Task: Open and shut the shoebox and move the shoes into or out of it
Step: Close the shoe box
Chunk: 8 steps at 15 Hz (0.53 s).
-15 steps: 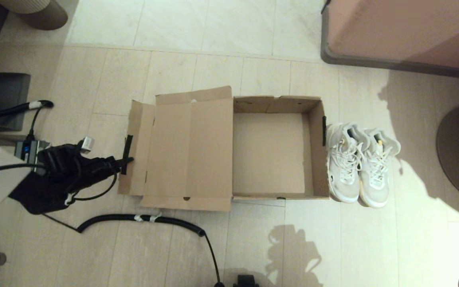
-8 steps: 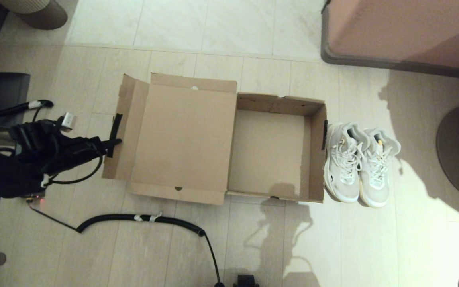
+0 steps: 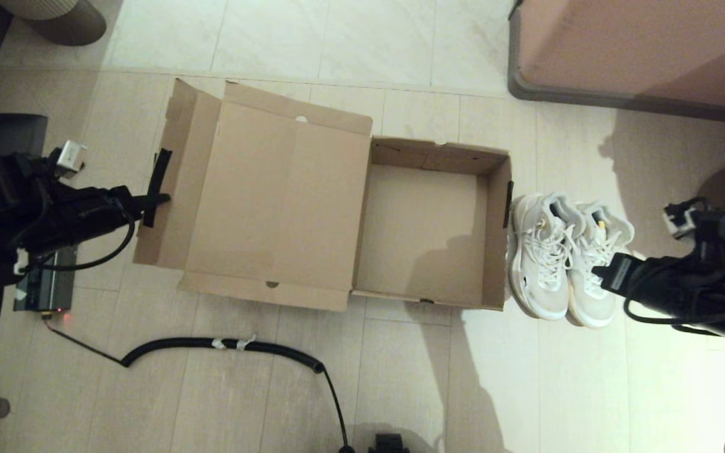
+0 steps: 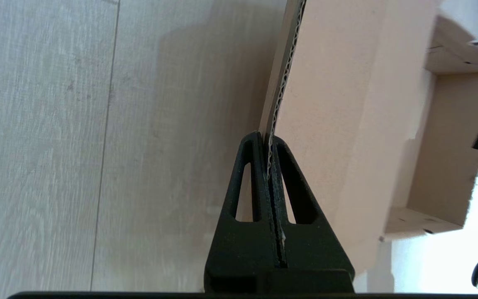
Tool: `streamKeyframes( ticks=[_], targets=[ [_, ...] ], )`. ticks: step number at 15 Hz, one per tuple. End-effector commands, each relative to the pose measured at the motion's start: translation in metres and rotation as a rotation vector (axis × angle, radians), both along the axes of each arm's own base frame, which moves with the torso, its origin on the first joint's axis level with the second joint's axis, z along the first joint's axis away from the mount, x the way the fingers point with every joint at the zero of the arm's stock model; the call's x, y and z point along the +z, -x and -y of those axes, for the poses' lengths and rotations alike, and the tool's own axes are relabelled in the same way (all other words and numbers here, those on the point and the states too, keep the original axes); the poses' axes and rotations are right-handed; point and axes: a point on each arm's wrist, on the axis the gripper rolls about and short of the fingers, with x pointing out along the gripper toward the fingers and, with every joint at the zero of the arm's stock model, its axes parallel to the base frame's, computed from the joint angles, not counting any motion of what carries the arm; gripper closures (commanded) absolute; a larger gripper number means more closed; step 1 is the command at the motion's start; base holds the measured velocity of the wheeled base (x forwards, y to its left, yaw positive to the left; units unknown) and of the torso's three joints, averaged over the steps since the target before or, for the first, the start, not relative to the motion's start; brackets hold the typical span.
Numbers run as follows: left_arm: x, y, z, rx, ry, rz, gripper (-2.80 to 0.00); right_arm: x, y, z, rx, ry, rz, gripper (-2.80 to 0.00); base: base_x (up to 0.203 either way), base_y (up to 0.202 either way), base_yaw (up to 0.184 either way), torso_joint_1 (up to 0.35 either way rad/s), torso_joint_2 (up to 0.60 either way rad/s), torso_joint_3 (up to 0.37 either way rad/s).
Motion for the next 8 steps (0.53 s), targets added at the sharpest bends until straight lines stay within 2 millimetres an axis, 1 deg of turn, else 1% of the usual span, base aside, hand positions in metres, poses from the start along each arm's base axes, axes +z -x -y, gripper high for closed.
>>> streamKeyframes(
  ticks=[1,2,4,6,7,8],
  targets=[
    [0.023,0.019,0.002,0.007,-0.012,0.042,0.00,-0.088,-0.059,-0.003,0.007,-0.011,-0.153,0.00,0.000,0.000,0.000,0.000,0.00,0.000],
    [0.028,0.025,0.003,0.010,-0.012,0.040,0.00,-0.106,-0.077,-0.006,0.021,-0.021,-0.128,0.00,0.000,0.000,0.000,0.000,0.00,0.000],
    [0.036,0.036,0.007,0.009,-0.008,0.029,0.00,-0.133,-0.112,-0.017,0.078,-0.049,-0.048,0.00,0.000,0.000,0.000,0.000,0.00,0.000],
    [0.041,0.047,0.011,0.009,-0.004,0.019,0.00,-0.144,-0.146,-0.027,0.116,-0.066,0.048,0.00,0.000,0.000,0.000,0.000,0.00,0.000],
    [0.041,0.053,0.013,0.009,0.000,0.007,0.00,-0.149,-0.158,-0.032,0.125,-0.072,0.079,0.00,0.000,0.000,0.000,0.000,0.00,0.000],
    [0.040,0.057,0.014,0.009,0.002,-0.001,0.00,-0.150,-0.168,-0.036,0.131,-0.075,0.109,0.00,0.000,0.000,0.000,0.000,0.00,0.000]
  ],
)
